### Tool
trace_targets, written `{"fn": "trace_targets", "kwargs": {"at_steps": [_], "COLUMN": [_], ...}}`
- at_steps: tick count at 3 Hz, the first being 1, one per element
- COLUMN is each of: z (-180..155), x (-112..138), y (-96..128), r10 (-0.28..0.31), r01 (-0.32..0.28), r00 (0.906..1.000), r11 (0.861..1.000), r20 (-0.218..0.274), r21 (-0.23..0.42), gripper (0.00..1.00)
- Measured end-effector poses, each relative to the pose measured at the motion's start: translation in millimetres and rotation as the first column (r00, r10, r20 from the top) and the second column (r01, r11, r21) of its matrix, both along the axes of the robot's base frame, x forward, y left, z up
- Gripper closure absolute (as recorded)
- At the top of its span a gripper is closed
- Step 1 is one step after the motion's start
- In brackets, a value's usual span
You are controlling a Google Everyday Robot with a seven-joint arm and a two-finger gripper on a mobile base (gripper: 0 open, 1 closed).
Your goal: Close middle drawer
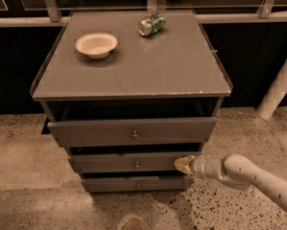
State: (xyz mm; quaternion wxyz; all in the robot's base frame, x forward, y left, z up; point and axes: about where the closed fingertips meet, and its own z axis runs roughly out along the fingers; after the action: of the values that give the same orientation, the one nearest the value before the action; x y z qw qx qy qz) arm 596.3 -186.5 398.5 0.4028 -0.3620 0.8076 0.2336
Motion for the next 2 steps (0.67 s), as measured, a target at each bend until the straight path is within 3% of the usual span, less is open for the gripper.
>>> {"fn": "trace_targets", "kwargs": {"at_steps": [1,2], "z": [2,15], "x": [0,-37], "y": [3,-18], "r10": [0.049,0.110], "r01": [-0.049,-0.104], "r00": [0.9986,0.9858], "r11": [0.999,0.993], "r20": [-0.021,-0.127], "r21": [0.017,0.053], "gripper": [1.00,1.00]}}
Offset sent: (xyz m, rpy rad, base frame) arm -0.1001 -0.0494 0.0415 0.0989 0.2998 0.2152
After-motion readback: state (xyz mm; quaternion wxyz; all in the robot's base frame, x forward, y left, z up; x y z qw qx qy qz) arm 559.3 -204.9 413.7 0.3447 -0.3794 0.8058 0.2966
